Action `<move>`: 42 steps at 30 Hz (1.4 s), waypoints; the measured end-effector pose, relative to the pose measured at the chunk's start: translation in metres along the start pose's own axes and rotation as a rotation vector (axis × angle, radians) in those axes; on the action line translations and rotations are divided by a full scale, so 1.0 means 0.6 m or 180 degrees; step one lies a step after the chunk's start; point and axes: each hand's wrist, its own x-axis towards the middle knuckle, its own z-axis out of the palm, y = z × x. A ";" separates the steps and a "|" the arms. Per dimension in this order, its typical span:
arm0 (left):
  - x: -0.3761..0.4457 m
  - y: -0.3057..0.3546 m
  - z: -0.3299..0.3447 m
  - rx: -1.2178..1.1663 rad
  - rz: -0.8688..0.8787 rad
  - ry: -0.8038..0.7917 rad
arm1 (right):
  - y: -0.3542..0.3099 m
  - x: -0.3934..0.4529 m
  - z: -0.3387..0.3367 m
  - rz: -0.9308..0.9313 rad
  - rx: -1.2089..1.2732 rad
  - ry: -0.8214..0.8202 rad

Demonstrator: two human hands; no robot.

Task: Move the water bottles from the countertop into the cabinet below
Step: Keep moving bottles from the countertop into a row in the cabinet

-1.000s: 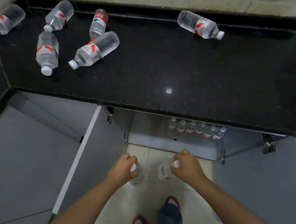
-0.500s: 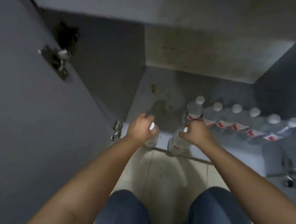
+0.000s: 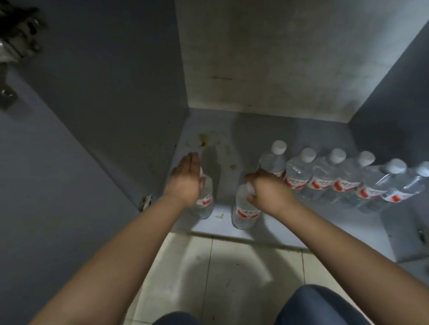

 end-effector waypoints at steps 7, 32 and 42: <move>0.000 -0.004 -0.021 0.0058 -0.0018 -0.0630 | -0.003 0.044 -0.031 0.0193 0.0109 -0.0189; 0.017 -0.059 -0.033 -0.0679 0.0864 -0.0396 | 0.029 0.143 -0.026 0.0247 -0.0285 0.0126; 0.007 0.005 -0.016 -0.0145 -0.0583 0.0432 | 0.027 0.115 -0.013 0.0042 -0.0015 0.0234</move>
